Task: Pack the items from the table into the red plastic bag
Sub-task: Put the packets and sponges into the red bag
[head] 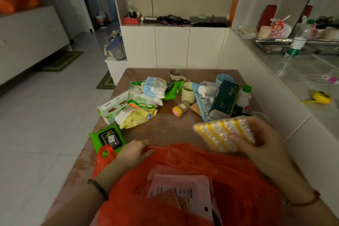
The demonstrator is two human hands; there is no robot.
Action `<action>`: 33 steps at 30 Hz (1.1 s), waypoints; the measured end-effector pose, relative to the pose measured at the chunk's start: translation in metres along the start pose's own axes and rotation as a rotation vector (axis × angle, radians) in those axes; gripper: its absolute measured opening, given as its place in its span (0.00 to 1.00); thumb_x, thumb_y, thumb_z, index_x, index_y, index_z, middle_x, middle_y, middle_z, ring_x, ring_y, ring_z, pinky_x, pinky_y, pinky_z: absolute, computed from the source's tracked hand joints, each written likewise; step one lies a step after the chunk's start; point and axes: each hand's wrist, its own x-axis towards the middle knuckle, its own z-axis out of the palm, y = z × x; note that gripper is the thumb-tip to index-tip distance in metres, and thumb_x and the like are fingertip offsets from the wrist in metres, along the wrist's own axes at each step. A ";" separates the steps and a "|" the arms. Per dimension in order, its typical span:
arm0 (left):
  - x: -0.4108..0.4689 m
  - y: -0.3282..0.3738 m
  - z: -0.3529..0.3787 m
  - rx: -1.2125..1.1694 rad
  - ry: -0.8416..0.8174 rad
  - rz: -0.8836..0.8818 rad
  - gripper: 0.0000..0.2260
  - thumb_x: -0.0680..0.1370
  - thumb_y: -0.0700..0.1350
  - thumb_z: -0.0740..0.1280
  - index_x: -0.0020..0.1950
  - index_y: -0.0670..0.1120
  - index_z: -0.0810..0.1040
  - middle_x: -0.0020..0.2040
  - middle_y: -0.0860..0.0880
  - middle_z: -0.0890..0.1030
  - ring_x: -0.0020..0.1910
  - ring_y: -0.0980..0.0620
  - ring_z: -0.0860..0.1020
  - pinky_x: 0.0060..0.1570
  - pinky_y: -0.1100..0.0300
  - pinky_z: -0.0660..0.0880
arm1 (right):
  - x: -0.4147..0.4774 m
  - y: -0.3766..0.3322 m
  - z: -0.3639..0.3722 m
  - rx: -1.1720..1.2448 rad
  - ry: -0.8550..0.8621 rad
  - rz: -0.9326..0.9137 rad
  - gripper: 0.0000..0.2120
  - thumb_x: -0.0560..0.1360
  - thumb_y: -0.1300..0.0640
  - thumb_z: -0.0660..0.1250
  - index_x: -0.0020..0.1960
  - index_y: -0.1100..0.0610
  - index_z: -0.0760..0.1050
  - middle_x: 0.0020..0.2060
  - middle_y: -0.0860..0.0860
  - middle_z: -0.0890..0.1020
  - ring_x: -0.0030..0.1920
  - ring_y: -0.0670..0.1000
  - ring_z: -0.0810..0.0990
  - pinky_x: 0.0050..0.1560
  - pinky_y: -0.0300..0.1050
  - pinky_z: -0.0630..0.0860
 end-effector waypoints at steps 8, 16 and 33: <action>-0.012 -0.003 -0.005 -0.076 0.060 -0.029 0.14 0.79 0.53 0.60 0.57 0.45 0.76 0.52 0.46 0.81 0.52 0.47 0.79 0.47 0.56 0.74 | -0.005 0.068 0.113 -0.919 -0.948 -0.025 0.18 0.75 0.52 0.63 0.64 0.55 0.69 0.61 0.53 0.75 0.60 0.54 0.74 0.57 0.48 0.71; -0.028 -0.030 0.007 -0.094 -0.004 -0.111 0.15 0.79 0.55 0.58 0.54 0.45 0.76 0.50 0.44 0.82 0.49 0.47 0.79 0.46 0.57 0.72 | 0.080 0.008 0.199 -0.109 -0.508 0.149 0.24 0.70 0.52 0.71 0.64 0.57 0.71 0.60 0.54 0.77 0.54 0.48 0.76 0.56 0.39 0.73; -0.039 -0.064 0.022 -0.024 -0.105 -0.163 0.17 0.80 0.53 0.55 0.57 0.44 0.75 0.56 0.43 0.80 0.56 0.44 0.77 0.52 0.53 0.72 | 0.115 0.049 0.387 -0.628 -0.893 0.291 0.55 0.66 0.48 0.73 0.75 0.60 0.36 0.72 0.61 0.59 0.69 0.61 0.64 0.67 0.54 0.68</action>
